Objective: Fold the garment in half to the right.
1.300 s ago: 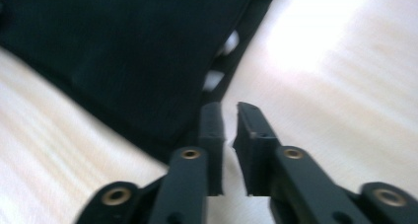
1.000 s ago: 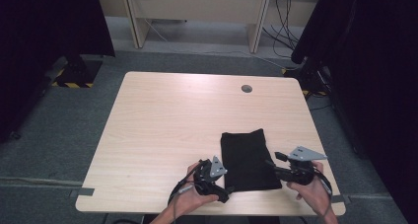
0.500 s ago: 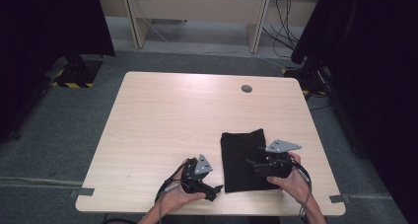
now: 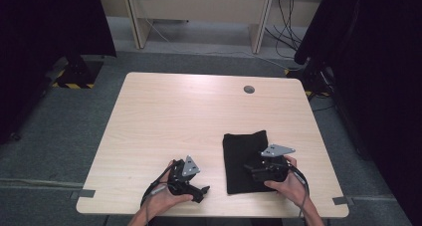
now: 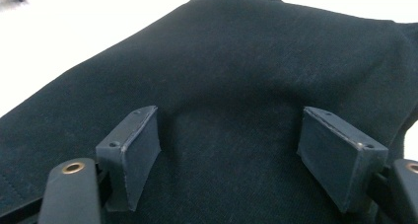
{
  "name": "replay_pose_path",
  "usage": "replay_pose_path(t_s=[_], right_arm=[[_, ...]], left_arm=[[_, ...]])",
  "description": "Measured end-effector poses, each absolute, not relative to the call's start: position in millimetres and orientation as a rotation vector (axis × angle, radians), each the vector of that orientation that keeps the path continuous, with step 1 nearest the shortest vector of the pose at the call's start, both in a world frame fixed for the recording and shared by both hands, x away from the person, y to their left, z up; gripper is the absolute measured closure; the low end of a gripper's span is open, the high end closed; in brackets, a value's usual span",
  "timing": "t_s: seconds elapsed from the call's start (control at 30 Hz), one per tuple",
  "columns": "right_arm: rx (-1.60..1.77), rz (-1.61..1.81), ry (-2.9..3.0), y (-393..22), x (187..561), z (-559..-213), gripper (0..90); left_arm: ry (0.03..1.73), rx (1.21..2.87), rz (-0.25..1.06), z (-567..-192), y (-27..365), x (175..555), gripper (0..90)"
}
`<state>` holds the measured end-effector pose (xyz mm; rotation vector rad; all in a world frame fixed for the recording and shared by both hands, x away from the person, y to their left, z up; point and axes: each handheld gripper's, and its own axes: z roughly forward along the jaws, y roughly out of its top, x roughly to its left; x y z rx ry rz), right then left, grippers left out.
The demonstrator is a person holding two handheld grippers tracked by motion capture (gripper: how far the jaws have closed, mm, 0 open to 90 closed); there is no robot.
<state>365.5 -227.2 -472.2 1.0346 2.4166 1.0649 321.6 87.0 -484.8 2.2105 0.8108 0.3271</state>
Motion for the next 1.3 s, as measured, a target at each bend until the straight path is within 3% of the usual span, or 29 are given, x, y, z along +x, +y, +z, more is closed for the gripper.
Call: replay_pose_path(t_s=[0.33,0.6,1.3], right_arm=[[1.052,1.095,2.385,-241,356,-459,25.7],[1.052,1.076,2.425,-249,345,-467,25.7],[1.002,1.040,2.418,-213,366,-475,20.7]], left_arm=[[0.818,2.211,0.328,-485,98,319,0.0],[0.880,2.191,0.354,-485,115,318,0.0],[0.930,2.175,0.375,-486,132,316,0.0]])
